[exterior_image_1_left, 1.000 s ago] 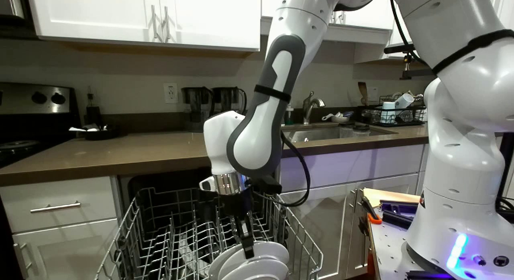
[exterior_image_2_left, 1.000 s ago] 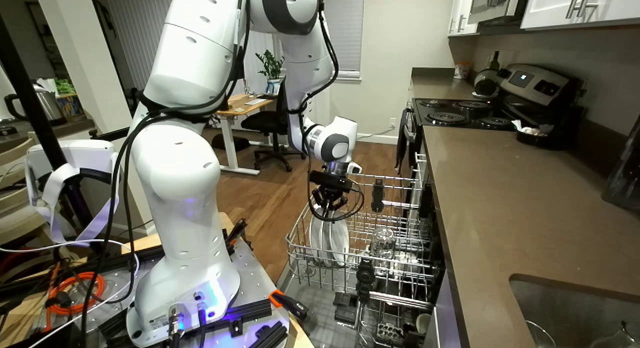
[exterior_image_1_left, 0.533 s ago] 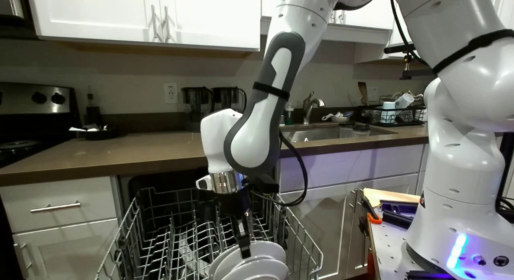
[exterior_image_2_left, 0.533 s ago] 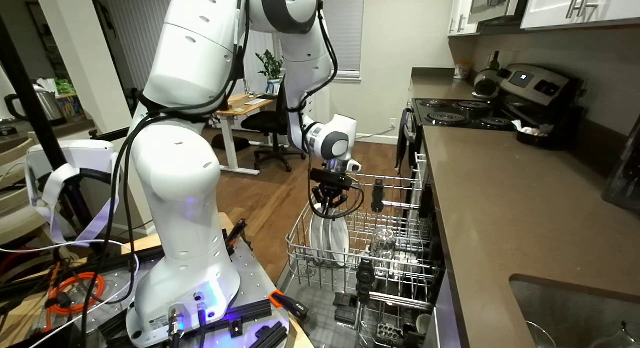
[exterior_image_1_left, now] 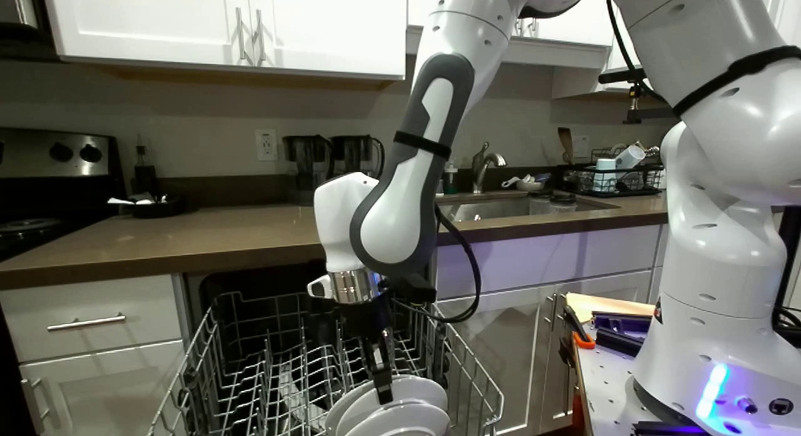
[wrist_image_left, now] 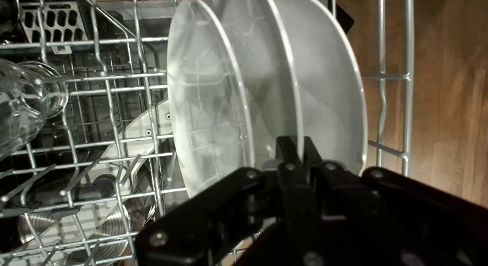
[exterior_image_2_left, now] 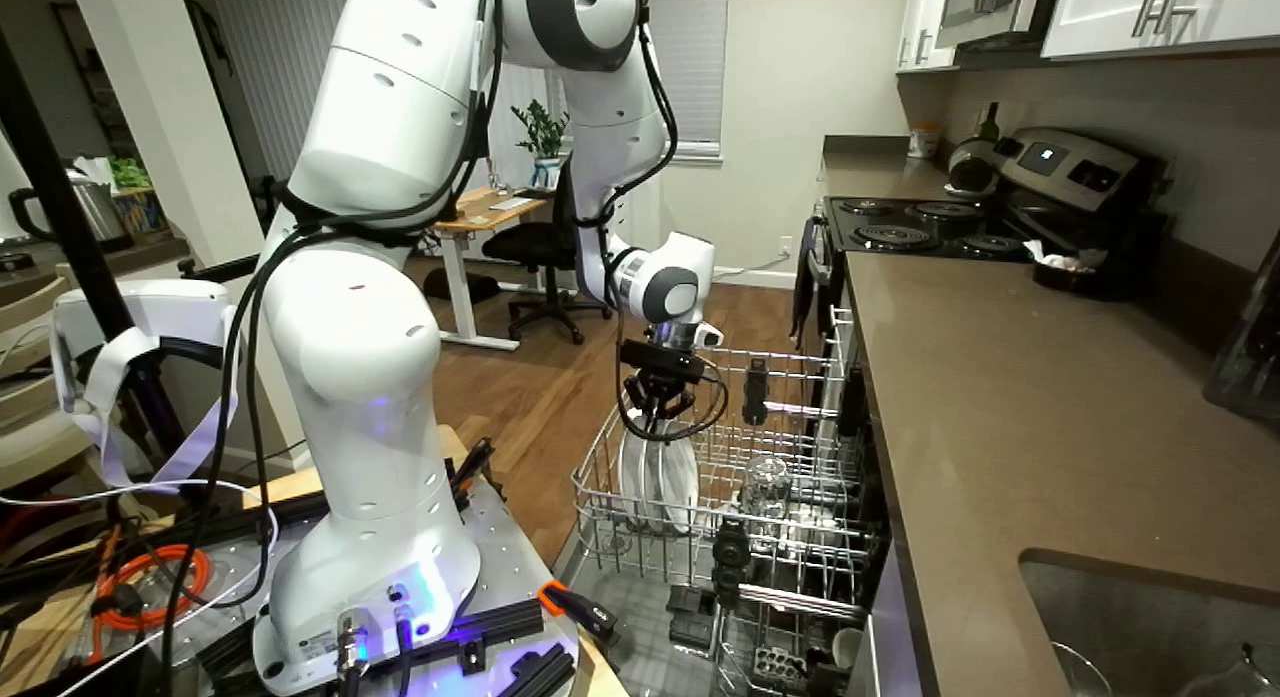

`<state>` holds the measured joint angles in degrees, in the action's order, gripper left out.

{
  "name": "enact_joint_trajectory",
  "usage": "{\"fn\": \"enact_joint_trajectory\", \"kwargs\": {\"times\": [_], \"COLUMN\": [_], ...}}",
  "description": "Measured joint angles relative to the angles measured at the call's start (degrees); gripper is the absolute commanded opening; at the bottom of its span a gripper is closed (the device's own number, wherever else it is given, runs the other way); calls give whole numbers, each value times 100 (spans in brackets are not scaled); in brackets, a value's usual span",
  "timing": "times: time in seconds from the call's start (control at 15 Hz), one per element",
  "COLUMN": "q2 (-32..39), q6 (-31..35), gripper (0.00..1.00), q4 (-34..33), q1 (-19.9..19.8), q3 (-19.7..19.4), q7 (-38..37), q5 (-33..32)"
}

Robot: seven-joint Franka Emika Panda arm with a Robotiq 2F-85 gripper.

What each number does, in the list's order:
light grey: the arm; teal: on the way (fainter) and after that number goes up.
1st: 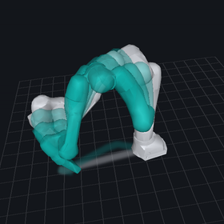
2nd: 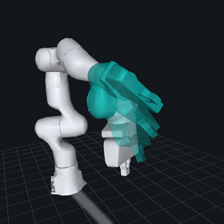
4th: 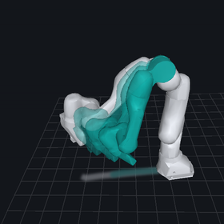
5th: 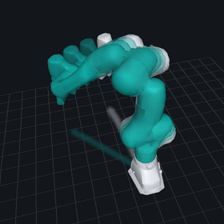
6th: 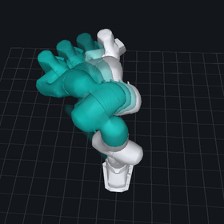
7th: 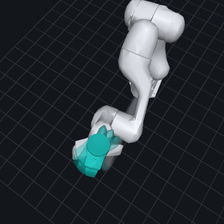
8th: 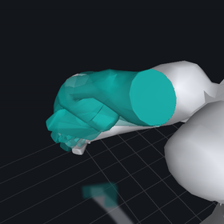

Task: Remove the plate from the countertop and put it in the middle of the two plates in the dishwasher

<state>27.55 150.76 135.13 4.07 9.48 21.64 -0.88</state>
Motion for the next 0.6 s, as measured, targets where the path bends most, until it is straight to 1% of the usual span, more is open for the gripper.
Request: {"fn": "enact_joint_trajectory", "kwargs": {"times": [0.47,0.6], "q2": [163,220], "q6": [-1,-4], "gripper": [4,6], "q4": [-166,-233], "q1": [5,18], "q3": [16,19], "q7": [0,-19], "q5": [0,0]}}
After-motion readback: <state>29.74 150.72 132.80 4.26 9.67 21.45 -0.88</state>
